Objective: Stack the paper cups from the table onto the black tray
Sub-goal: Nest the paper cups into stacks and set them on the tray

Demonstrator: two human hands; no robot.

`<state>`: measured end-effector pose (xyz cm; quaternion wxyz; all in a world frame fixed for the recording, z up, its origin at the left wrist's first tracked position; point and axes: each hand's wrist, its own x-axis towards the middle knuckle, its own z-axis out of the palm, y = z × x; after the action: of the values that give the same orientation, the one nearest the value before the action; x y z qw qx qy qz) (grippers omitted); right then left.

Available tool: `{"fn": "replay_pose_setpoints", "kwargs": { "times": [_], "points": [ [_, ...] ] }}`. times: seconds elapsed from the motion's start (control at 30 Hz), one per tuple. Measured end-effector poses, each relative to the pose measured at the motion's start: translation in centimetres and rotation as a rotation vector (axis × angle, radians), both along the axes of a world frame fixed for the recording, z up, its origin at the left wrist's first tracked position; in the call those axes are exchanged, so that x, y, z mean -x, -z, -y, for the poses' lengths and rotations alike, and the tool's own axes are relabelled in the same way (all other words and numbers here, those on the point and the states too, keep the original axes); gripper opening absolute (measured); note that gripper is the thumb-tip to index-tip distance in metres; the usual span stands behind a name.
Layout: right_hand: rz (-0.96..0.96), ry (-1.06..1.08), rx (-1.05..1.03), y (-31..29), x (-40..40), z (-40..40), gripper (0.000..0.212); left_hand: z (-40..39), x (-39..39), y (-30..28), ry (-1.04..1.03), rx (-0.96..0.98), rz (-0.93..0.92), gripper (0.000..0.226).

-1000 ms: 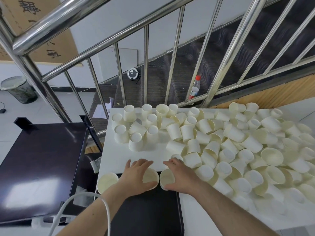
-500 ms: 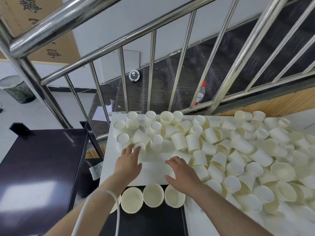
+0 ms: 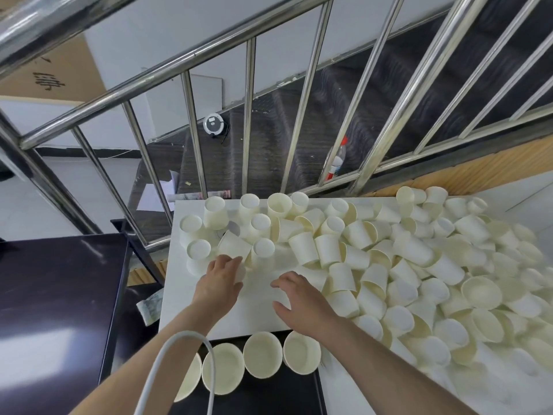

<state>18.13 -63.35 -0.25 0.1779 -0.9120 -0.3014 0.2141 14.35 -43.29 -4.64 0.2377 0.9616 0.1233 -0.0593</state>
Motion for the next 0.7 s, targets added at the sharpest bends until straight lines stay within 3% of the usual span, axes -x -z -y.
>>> {"fn": "replay_pose_setpoints", "kwargs": {
  "times": [0.1,0.2,0.3,0.4,0.5,0.7],
  "points": [
    [-0.091,0.136,-0.041,0.3,-0.3,-0.6,0.047,-0.1,0.7,0.0,-0.092,0.162,0.091,0.059],
    [-0.232,0.309,-0.109,0.7,-0.6,-1.5,0.048,0.0,1.7,-0.3,-0.248,0.465,0.173,0.057],
    [-0.348,0.402,-0.221,1.2,-0.6,-2.7,0.035,0.1,2.8,-0.4,-0.336,0.782,0.185,0.056],
    [-0.465,0.528,-0.386,0.8,-0.2,-3.8,0.027,-0.3,4.1,-0.4,-0.394,0.924,0.173,0.055],
    [-0.459,0.543,-0.458,0.4,0.0,-4.4,0.018,-0.6,4.9,-0.2,-0.361,0.880,0.125,0.053],
    [-0.149,0.114,-0.259,0.1,1.0,-4.9,0.018,-1.0,5.5,-0.1,-0.212,0.563,0.105,0.086]
  ]
}}
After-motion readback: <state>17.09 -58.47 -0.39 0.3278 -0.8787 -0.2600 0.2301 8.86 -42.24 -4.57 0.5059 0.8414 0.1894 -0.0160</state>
